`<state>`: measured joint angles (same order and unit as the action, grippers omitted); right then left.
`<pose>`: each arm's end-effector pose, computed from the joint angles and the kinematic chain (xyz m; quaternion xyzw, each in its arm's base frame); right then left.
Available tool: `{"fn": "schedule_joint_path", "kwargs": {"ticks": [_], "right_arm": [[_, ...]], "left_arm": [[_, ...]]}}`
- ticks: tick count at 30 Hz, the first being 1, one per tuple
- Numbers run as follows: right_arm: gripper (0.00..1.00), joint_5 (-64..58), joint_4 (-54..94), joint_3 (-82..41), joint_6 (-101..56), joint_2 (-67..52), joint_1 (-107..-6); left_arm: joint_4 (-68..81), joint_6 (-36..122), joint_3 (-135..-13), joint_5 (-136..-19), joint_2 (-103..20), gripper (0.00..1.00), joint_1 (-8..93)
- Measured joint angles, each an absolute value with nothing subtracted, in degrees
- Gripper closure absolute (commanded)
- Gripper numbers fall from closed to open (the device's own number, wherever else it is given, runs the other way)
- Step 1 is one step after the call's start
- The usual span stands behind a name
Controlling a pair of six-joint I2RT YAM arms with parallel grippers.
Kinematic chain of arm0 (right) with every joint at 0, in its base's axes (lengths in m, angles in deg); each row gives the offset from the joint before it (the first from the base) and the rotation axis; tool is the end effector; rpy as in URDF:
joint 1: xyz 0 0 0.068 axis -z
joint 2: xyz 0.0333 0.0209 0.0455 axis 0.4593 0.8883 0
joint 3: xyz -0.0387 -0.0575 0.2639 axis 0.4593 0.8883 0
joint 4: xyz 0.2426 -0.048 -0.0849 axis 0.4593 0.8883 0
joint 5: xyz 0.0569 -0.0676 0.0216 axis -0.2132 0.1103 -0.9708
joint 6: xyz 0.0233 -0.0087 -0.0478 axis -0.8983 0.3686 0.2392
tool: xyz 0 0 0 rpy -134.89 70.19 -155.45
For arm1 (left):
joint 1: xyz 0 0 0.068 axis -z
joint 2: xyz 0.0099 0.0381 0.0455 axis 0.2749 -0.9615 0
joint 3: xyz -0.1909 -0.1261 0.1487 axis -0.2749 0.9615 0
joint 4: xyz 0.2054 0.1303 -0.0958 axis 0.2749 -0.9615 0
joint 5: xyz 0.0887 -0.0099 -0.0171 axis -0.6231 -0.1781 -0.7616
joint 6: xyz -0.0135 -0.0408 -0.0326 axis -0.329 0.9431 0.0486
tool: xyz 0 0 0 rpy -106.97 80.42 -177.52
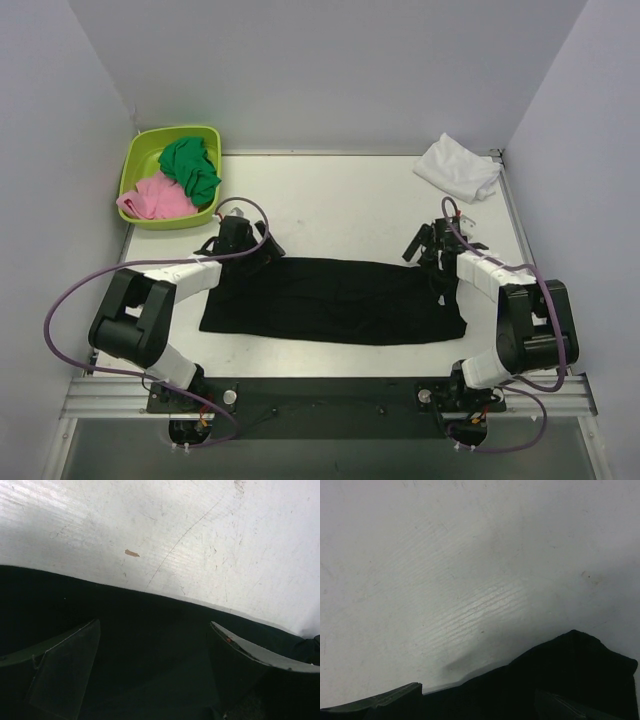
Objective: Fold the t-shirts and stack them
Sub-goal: Fold the other side of the tshirt into a rectangle
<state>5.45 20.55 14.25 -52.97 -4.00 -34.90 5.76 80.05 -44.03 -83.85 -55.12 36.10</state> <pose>0.2878 0.0377 0.1734 0.2398 0.8911 0.1432 0.3576 0.2852 -0.1058 0.1602 -0.2241 0.8986 -0.2259 0.3020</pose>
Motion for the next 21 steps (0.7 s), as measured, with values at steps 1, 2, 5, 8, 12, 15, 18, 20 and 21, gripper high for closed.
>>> {"fn": "schedule_joint_path", "kwargs": {"ticks": [1, 2, 5, 8, 12, 15, 18, 20, 21], "right_arm": [[0.0, 5.3, 20.3, 14.3, -53.0, -3.5, -34.5], [0.0, 5.0, 19.8, 14.3, -53.0, -3.3, -34.2], [0.0, 4.5, 19.3, 14.2, -53.0, -3.1, -33.4], [0.0, 4.0, 19.0, 13.3, -53.0, -2.1, -32.4], [0.0, 4.4, 20.2, 10.2, -52.9, 0.8, -32.1], [0.0, 5.1, 21.9, 6.9, -52.7, 3.5, -32.1], [0.0, 6.0, 23.7, 3.8, -52.1, 6.0, -32.1], [0.0, 6.7, 24.8, 1.9, -51.4, 7.6, -32.1], [0.0, 7.1, 25.2, 1.1, -51.1, 8.3, -32.0]], "left_arm": [[5.9, 80.0, -44.0, -83.9, -55.2, 0.03, 36.1], [6.1, 80.0, -44.0, -83.9, -55.3, 0.03, 36.1], [6.3, 80.1, -44.0, -83.8, -55.3, 0.03, 35.7], [6.3, 80.0, -43.9, -83.6, -55.3, 0.03, 34.5], [6.4, 80.0, -43.8, -83.5, -55.2, 0.03, 32.9], [6.2, 80.0, -43.6, -83.5, -54.9, 0.03, 31.8], [6.2, 80.0, -43.4, -83.5, -54.6, 0.03, 31.0], [6.1, 80.0, -43.4, -83.5, -54.6, 0.03, 30.7], [6.1, 80.0, -43.4, -83.5, -54.6, 0.03, 30.5]]}}
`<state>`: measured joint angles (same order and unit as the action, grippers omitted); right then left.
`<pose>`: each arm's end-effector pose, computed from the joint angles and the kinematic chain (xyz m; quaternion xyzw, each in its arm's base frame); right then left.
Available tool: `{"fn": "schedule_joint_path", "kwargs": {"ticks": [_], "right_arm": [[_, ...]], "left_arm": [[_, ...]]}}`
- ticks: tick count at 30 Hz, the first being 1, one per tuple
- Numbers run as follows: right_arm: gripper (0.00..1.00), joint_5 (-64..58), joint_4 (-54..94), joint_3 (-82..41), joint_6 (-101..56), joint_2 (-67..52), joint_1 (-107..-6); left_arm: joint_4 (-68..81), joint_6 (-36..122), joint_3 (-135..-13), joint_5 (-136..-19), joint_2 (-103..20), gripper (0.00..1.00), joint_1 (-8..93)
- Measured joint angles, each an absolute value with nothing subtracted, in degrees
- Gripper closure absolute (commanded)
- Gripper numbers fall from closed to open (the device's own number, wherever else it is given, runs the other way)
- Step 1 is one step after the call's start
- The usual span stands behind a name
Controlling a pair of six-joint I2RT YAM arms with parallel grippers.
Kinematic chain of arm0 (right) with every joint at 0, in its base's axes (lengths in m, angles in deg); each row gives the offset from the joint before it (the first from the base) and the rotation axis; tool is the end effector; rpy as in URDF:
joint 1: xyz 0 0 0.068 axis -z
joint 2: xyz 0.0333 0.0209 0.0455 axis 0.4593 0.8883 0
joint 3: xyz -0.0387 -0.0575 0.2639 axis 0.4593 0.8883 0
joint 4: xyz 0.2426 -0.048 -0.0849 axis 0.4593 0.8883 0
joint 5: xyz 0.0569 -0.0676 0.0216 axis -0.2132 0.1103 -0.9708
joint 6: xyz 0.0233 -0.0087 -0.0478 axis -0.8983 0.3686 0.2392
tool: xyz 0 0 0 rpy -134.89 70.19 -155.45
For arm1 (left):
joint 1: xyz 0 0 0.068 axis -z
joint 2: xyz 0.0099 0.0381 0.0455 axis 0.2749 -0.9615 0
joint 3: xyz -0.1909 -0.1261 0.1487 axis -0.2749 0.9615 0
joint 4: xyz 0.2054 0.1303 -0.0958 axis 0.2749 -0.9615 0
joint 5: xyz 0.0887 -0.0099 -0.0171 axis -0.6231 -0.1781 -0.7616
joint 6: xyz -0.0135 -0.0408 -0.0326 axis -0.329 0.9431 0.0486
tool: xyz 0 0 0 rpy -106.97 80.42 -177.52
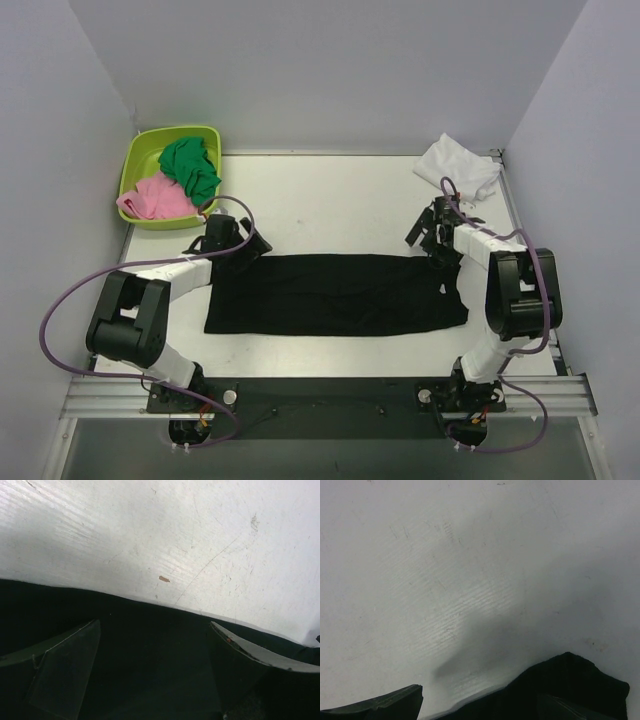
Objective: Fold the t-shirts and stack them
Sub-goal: Fold the other side of the tshirt into a rectangle
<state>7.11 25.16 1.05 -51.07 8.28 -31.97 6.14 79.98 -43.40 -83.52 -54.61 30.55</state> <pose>0.3426 0.0262 0.1717 0.2558 0.8989 0.1050 0.3398 0.2918 -0.0773 0.1601 -0.2654 0.8864 -0.2142 0.3131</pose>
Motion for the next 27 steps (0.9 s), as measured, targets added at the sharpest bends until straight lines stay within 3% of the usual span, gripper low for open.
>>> {"fn": "schedule_joint_path", "kwargs": {"ticks": [7, 15, 25, 27], "right_arm": [[0.0, 8.8, 24.9, 2.7, -49.4, 5.0, -33.1], [0.0, 8.6, 30.3, 2.1, -46.2, -8.3, -45.7], [0.33, 0.8, 35.2, 3.4, -45.2, -9.8, -52.5], [0.34, 0.2, 35.2, 3.6, -45.1, -9.3, -54.2]], "left_arm": [[6.1, 80.0, -43.4, -83.1, -54.5, 0.03, 30.3], [0.0, 79.6, -45.1, -80.8, -47.6, 0.02, 30.6], [-11.8, 76.0, -49.7, -80.1, -41.0, 0.03, 30.6], [-12.4, 75.6, -49.1, -80.1, -40.0, 0.03, 30.5]]}}
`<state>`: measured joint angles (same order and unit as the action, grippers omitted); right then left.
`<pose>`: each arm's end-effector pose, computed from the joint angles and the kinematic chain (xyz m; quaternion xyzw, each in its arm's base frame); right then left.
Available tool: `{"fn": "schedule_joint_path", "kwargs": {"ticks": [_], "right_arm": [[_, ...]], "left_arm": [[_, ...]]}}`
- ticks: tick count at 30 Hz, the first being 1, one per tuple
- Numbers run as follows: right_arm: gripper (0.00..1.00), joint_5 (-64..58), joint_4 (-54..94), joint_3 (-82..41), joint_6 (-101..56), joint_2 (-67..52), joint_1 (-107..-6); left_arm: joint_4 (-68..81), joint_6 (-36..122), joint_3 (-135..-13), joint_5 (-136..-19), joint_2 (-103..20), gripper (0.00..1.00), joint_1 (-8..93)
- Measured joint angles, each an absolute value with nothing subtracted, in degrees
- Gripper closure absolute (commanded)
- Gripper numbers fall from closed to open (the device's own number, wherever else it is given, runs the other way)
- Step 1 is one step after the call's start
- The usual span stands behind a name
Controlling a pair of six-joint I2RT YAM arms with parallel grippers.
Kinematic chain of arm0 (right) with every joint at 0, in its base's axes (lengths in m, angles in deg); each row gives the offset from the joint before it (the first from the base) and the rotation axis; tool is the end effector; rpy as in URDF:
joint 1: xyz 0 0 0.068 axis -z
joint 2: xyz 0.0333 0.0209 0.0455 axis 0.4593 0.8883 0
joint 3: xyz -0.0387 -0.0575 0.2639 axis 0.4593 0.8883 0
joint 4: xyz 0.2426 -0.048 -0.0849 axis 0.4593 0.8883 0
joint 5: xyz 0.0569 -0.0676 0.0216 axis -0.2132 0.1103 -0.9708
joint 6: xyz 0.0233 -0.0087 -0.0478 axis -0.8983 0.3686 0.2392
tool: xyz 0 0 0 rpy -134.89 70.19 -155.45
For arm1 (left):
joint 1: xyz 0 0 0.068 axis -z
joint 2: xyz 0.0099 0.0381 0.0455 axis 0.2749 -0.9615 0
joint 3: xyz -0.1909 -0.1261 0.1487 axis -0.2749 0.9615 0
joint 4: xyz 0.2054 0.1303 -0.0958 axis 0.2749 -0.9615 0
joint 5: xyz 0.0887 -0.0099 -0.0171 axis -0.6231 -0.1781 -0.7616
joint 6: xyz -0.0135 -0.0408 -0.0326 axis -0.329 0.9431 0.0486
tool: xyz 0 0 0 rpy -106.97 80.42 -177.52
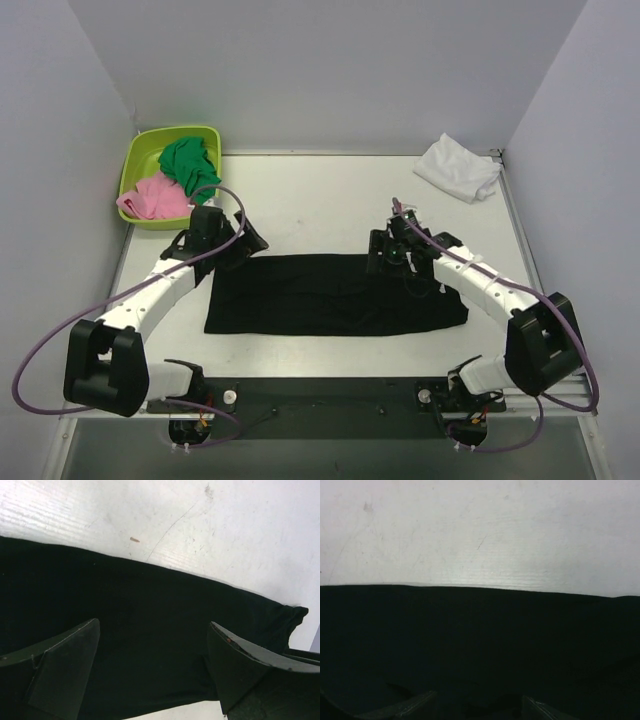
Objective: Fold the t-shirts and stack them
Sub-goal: Fold the other side of the tshirt into a rectangle
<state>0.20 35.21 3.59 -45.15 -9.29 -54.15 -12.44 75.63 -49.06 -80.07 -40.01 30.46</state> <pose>0.2611 0.1350 0.2366 0.0064 0.9178 0.2200 0.3305 0.2634 -0.0716 0.2340 -0.2190 0.8924 -0.2323 0.3190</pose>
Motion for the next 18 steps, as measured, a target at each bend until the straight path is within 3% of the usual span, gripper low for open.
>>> {"fn": "schedule_joint_path", "kwargs": {"ticks": [14, 17, 18], "right_arm": [[0.34, 1.8, 34.6, 6.8, -45.2, -3.6, -58.4], [0.4, 2.3, 34.3, 7.0, -45.2, -3.7, -58.4], [0.46, 2.4, 34.3, 7.2, -45.2, -3.7, -58.4]], "left_arm": [[-15.0, 74.1, -46.6, -79.5, -38.0, 0.03, 29.4], [-15.0, 74.0, -46.5, -79.4, -37.9, 0.03, 29.2], [-15.0, 74.0, -46.5, -79.3, -37.9, 0.03, 29.2]]}}
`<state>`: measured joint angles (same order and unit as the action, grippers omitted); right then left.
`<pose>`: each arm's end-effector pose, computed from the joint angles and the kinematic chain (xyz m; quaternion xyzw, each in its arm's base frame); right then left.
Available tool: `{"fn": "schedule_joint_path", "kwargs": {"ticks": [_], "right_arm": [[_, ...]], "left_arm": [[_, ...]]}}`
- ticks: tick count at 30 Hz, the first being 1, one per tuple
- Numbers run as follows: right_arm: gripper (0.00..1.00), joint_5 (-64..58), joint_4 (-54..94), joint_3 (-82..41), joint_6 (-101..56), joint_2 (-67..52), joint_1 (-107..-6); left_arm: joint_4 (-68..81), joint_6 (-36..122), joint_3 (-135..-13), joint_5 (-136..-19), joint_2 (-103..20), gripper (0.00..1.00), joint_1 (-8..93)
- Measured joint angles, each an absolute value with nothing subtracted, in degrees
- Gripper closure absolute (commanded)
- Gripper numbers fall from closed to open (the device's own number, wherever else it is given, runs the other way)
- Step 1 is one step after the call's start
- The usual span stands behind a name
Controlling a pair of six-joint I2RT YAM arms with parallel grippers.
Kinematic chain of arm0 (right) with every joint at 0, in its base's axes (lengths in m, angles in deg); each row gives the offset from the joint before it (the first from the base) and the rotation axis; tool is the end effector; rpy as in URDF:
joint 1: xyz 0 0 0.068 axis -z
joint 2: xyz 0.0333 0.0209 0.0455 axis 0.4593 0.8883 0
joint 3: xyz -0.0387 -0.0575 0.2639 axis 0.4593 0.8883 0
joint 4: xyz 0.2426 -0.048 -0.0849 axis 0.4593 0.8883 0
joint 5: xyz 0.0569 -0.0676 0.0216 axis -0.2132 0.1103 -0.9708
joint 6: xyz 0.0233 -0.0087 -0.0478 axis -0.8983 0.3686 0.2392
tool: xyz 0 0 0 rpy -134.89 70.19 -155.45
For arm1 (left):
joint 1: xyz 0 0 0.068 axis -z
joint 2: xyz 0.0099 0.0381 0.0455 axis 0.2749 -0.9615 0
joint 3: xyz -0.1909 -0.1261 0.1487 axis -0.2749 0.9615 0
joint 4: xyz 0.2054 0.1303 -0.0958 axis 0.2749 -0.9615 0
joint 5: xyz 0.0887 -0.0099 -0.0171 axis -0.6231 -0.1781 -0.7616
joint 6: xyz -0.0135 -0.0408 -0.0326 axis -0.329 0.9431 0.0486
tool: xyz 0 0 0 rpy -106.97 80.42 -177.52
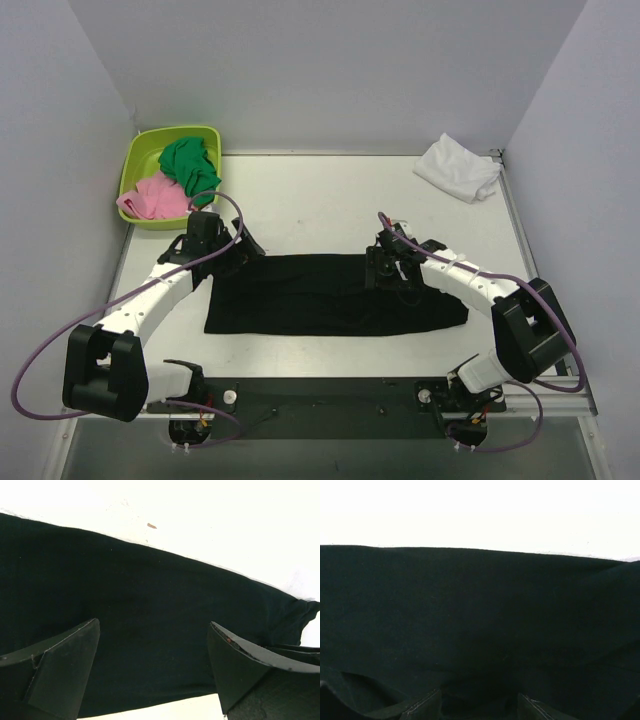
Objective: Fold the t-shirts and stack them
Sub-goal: Fold the other side of the tshirt into a rectangle
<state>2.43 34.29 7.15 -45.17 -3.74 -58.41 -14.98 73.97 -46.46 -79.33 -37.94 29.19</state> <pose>0.2520 0.1534 0.1916 -0.0188 0.9440 0.1837 0.2736 0.2513 -0.0631 0.2249 -0.2173 0.9029 -0.2182 0.2998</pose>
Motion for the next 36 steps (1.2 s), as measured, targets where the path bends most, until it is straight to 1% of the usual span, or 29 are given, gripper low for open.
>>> {"fn": "schedule_joint_path", "kwargs": {"ticks": [2, 3, 5, 6, 8, 9, 11, 19, 26, 30, 31, 32, 33, 34, 35, 36], "right_arm": [[0.53, 2.6, 34.3, 7.3, -45.0, -4.0, -58.4], [0.58, 2.6, 34.3, 7.4, -45.0, -4.3, -58.4], [0.64, 2.7, 34.3, 7.6, -44.9, -4.8, -58.4], [0.72, 2.8, 34.3, 7.7, -44.9, -5.0, -58.4], [0.81, 3.0, 34.3, 8.1, -44.9, -5.4, -58.4], [0.91, 3.0, 34.3, 8.3, -44.9, -5.5, -58.4], [1.0, 3.1, 34.4, 8.7, -44.9, -5.7, -58.4], [1.0, 4.0, 35.6, 10.4, -46.0, -8.7, -59.8], [1.0, 7.1, 38.2, 11.7, -49.0, -14.1, -67.8], [1.0, 8.9, 39.1, 12.3, -51.8, -14.9, -72.9], [0.98, 9.3, 39.3, 12.5, -52.5, -14.8, -74.1], [0.9, 9.8, 39.7, 12.6, -53.2, -14.5, -75.2], [0.77, 10.2, 39.9, 12.7, -53.8, -14.1, -76.3], [0.7, 10.7, 40.1, 12.7, -54.6, -13.4, -77.3], [0.52, 11.0, 40.2, 12.7, -55.3, -12.7, -78.2], [0.45, 11.4, 40.4, 12.6, -56.0, -11.7, -79.4]], "left_arm": [[-15.0, 74.0, -46.3, -79.2, -37.9, 0.03, 29.2], [-15.0, 74.0, -46.3, -79.2, -37.9, 0.02, 29.2], [-15.0, 74.0, -46.3, -79.2, -37.9, 0.02, 29.2], [-15.0, 74.0, -46.3, -79.2, -37.9, 0.03, 29.2], [-15.0, 74.0, -46.3, -79.1, -37.9, 0.02, 29.2], [-15.0, 74.0, -46.3, -79.1, -37.9, 0.03, 29.2], [-15.0, 74.0, -46.3, -79.1, -37.8, 0.03, 29.2], [-15.0, 74.0, -46.3, -79.0, -36.6, 0.03, 29.2], [-15.0, 74.0, -45.5, -78.8, -35.4, 0.03, 29.2], [-15.0, 74.0, -44.9, -78.5, -35.2, 0.03, 29.2], [-15.0, 74.0, -44.8, -78.4, -35.2, 0.03, 29.2], [-15.0, 74.0, -44.6, -78.3, -35.1, 0.02, 29.1], [-15.0, 74.0, -44.5, -78.2, -35.1, 0.03, 29.1], [-15.0, 74.0, -44.5, -78.1, -35.0, 0.02, 29.1], [-15.0, 74.0, -44.4, -78.1, -34.9, 0.02, 29.1], [-15.0, 74.0, -44.4, -78.1, -34.7, 0.02, 29.1]]}}
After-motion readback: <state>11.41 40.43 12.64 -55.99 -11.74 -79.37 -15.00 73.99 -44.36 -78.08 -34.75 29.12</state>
